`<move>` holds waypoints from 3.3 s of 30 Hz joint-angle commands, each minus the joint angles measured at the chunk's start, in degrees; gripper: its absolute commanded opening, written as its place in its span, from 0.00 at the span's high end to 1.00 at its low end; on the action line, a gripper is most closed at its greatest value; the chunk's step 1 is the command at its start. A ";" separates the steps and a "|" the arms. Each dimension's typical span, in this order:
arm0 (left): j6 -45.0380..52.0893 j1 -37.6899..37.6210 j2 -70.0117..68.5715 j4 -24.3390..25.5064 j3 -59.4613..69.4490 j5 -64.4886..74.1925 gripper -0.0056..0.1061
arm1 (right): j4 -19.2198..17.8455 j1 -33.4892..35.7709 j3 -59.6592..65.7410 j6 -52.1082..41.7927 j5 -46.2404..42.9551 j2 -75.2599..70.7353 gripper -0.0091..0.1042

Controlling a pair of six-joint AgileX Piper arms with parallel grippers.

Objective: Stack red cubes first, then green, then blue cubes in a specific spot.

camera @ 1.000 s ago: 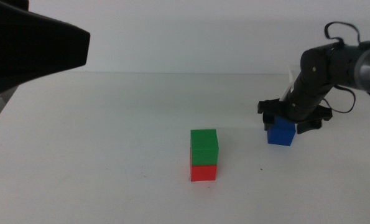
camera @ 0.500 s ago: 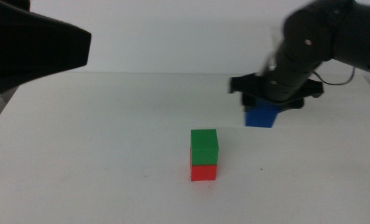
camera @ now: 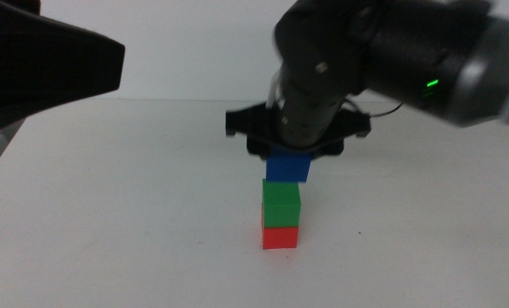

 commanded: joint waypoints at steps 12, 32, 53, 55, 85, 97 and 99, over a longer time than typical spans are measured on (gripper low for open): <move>-0.47 0.04 -0.23 -0.32 0.45 -0.76 0.11 | -1.04 0.05 -0.68 -0.14 -1.05 5.73 0.77; -0.47 0.04 -0.23 -0.32 0.45 -0.76 0.11 | -1.17 -0.49 -0.68 -1.07 -0.70 7.85 0.25; -0.47 0.04 -0.23 0.03 0.45 -0.76 0.11 | 11.73 -29.03 39.77 -36.38 -20.86 -54.19 0.10; -0.47 0.04 -0.23 0.03 0.45 -0.76 0.11 | 19.00 -34.93 42.68 -45.83 -24.18 -57.25 0.10; -0.47 17.00 -10.44 6.65 34.08 -37.94 0.11 | 26.32 -40.90 68.26 -55.06 -48.87 -67.93 0.10; 0.00 37.69 -45.92 -4.26 70.81 -42.29 0.11 | 19.87 -49.75 96.06 -55.06 -56.28 -97.28 0.10; 0.00 39.56 -49.47 -4.38 73.97 -42.29 0.11 | 19.87 -51.26 98.75 -55.06 -56.48 -100.77 0.10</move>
